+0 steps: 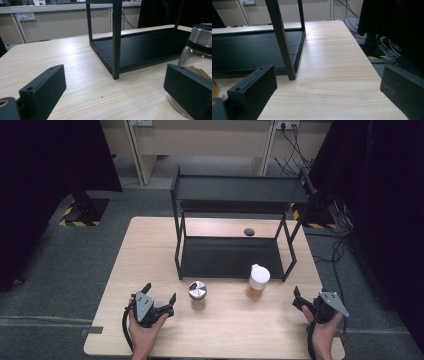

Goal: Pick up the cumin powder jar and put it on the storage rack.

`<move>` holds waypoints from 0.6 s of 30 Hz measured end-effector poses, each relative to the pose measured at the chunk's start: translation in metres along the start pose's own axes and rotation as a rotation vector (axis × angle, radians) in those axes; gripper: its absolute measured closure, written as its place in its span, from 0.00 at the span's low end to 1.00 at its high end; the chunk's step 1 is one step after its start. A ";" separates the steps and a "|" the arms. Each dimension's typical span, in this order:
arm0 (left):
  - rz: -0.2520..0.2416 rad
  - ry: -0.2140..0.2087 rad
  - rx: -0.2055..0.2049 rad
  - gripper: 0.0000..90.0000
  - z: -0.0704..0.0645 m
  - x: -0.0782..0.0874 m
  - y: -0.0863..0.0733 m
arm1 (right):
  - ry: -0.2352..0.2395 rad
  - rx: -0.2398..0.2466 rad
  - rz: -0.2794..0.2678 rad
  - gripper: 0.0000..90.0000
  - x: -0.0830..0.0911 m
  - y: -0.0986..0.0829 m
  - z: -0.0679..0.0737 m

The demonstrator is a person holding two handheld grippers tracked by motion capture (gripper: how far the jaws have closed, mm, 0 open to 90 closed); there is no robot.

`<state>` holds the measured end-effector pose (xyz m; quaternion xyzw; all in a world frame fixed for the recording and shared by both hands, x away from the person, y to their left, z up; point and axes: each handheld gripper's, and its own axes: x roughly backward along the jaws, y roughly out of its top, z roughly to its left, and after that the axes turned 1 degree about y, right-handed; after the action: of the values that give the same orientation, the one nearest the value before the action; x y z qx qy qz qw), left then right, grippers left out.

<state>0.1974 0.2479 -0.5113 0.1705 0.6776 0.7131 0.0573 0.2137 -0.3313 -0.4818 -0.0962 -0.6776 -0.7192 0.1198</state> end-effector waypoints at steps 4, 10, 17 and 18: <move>-0.001 -0.001 0.001 0.04 0.000 0.000 0.000 | 0.001 0.011 0.000 0.01 0.000 0.000 0.001; -0.004 -0.002 0.006 0.04 0.001 0.000 -0.001 | -0.001 0.017 0.000 0.01 0.000 0.000 0.002; -0.005 -0.005 0.017 0.04 0.003 0.001 -0.001 | 0.000 0.019 0.001 0.01 0.000 0.000 0.002; -0.006 -0.006 0.021 0.03 0.003 0.001 -0.001 | 0.000 0.018 0.001 0.01 0.000 0.000 0.002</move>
<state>0.1977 0.2510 -0.5124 0.1713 0.6855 0.7050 0.0598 0.2138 -0.3296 -0.4817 -0.0956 -0.6841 -0.7129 0.1209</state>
